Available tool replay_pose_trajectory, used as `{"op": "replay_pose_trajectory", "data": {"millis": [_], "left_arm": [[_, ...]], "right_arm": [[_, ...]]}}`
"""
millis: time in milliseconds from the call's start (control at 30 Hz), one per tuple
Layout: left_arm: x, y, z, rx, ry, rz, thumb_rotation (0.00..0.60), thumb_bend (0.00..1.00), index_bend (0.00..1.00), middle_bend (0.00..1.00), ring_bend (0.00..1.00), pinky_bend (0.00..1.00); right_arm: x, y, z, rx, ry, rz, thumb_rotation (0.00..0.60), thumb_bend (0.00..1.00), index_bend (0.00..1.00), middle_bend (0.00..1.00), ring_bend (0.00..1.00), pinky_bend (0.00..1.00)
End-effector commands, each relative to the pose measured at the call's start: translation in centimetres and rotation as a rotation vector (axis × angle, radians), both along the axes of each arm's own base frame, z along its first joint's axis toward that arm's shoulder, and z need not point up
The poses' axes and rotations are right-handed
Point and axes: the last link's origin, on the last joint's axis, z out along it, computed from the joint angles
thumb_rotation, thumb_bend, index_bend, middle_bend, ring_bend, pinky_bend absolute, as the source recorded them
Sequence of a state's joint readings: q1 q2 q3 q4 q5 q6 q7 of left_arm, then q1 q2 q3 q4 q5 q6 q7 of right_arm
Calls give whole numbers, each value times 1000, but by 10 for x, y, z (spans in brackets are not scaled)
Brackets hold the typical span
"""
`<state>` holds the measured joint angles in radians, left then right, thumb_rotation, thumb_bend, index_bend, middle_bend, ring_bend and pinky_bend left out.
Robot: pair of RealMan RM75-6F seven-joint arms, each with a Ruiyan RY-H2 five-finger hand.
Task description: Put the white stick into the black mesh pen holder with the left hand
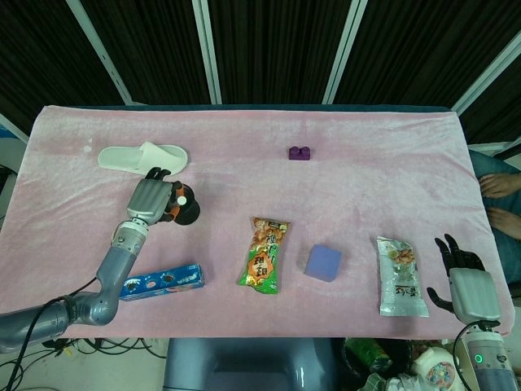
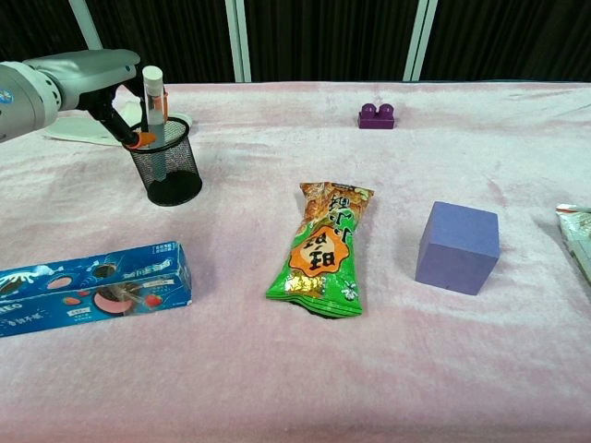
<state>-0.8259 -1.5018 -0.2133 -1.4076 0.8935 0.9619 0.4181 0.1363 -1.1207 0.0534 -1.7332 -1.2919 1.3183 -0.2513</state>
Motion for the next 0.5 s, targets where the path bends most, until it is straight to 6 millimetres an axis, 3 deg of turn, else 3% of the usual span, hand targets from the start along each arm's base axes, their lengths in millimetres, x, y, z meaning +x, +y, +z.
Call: {"op": "replay_pose_trajectory", "data": {"millis": [33,500], "left_arm": [[1,0,-1,0,1,-2,600,396,556,528,136,101],[5,0,-6,-3,10,-8,600,396,468,528,136,100]], "right_arm": [[0,0,0,0,-1,0,600,178,29,31,190,158],[0,0,0,0,0,-1,600,178,29,32,189,158]]}}
